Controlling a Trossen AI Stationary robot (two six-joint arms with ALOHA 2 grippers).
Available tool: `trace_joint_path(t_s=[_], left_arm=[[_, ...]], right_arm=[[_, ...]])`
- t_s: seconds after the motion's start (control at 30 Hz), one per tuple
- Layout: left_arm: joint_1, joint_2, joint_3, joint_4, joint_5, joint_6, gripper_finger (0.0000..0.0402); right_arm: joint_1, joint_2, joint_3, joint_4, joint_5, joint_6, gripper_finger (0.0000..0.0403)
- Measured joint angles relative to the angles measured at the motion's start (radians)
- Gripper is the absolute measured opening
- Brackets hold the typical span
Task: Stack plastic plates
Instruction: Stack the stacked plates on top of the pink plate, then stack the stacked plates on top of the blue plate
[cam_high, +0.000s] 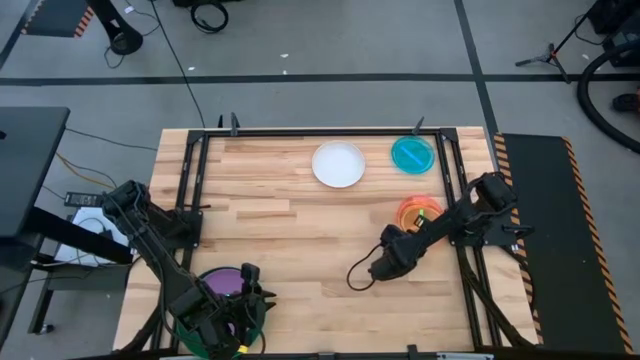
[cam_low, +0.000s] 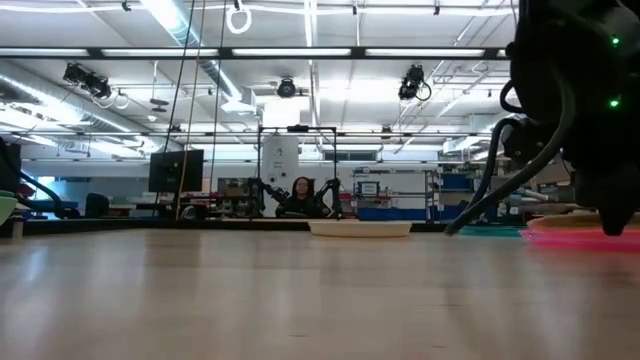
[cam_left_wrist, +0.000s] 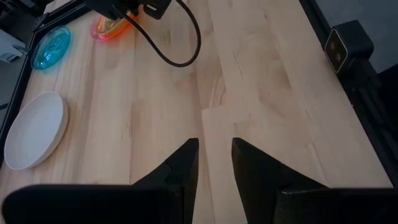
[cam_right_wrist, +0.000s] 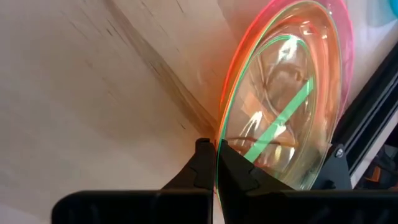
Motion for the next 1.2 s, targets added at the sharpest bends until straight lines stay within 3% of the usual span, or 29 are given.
trace_joint_path(t_s=[0.37,0.63,0.93,1.2], left_arm=[[0.000,0.000,0.000,0.002,0.000,0.001,0.0105],[0.000,-0.001,0.000,0.001,0.000,0.002,0.0105],[0.000,-0.001,0.000,0.002,0.000,0.009,0.0105],[0.000,-0.001,-0.001,0.002,0.000,0.009,0.0105]], right_arm=[[0.014,0.000,0.000,0.018,0.110,0.042,0.0071],[0.015,0.000,0.001,0.019,0.043,-0.001,0.0120],[0.014,0.000,-0.012,0.025,0.012,-0.011,0.0126],[-0.027,0.001,-0.121,0.070,0.006,0.001,0.0126]])
